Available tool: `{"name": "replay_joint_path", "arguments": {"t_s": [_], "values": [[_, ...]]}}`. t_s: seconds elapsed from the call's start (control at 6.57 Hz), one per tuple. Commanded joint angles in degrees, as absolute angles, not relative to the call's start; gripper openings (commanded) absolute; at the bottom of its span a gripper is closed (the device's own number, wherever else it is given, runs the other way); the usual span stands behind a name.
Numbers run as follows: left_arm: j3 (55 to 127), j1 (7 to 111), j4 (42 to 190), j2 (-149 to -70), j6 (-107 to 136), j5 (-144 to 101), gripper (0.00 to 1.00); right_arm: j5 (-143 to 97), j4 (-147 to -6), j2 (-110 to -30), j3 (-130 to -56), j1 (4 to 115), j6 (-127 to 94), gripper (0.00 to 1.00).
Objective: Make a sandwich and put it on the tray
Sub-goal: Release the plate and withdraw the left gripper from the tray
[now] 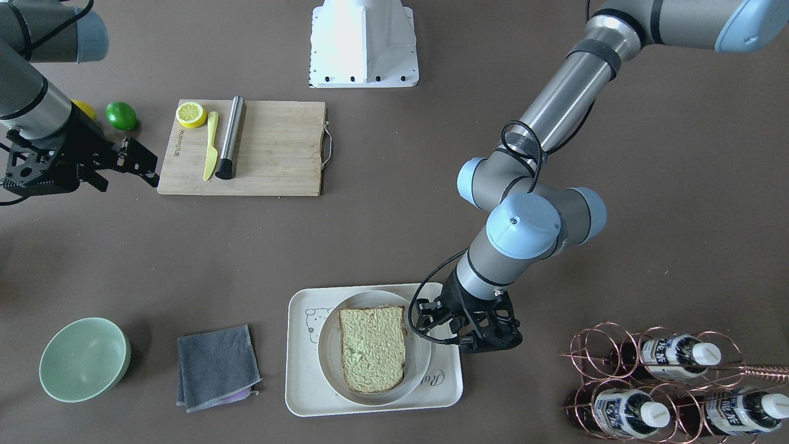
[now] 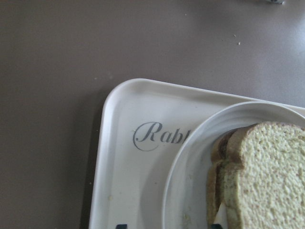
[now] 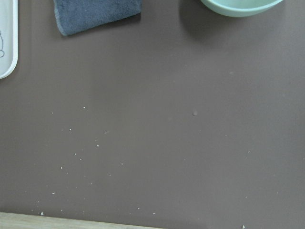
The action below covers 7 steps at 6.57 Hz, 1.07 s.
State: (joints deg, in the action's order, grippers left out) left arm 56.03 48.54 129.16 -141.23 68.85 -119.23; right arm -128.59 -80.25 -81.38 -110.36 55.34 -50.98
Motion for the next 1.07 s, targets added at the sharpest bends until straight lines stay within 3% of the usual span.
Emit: {"name": "replay_joint_path", "arguments": {"t_s": [0.0,0.3,0.46,0.76,0.91], "values": [[77.58,52.8,106.07,-131.26,53.11,-122.35,0.66,-128.67,-80.42,-81.73,-107.16,60.7,-42.87,1.0],[98.86,62.52,92.5,-113.4,26.51,-122.69,0.67,-128.23,-84.7,-80.95,-101.45,67.81,-25.93,1.0],[103.23,69.71,91.33,-104.77,15.06,-123.04,0.67,-128.41,-87.68,-81.03,-100.29,71.85,-18.97,1.0],[101.79,81.87,91.75,-93.39,-4.68,-129.59,0.72,-128.67,-88.86,-81.47,-93.73,79.77,-4.19,1.0],[100.82,86.26,91.93,-88.73,-12.32,-130.33,0.84,-128.67,-89.12,-81.56,-90.99,83.28,2.39,1.0]]}}
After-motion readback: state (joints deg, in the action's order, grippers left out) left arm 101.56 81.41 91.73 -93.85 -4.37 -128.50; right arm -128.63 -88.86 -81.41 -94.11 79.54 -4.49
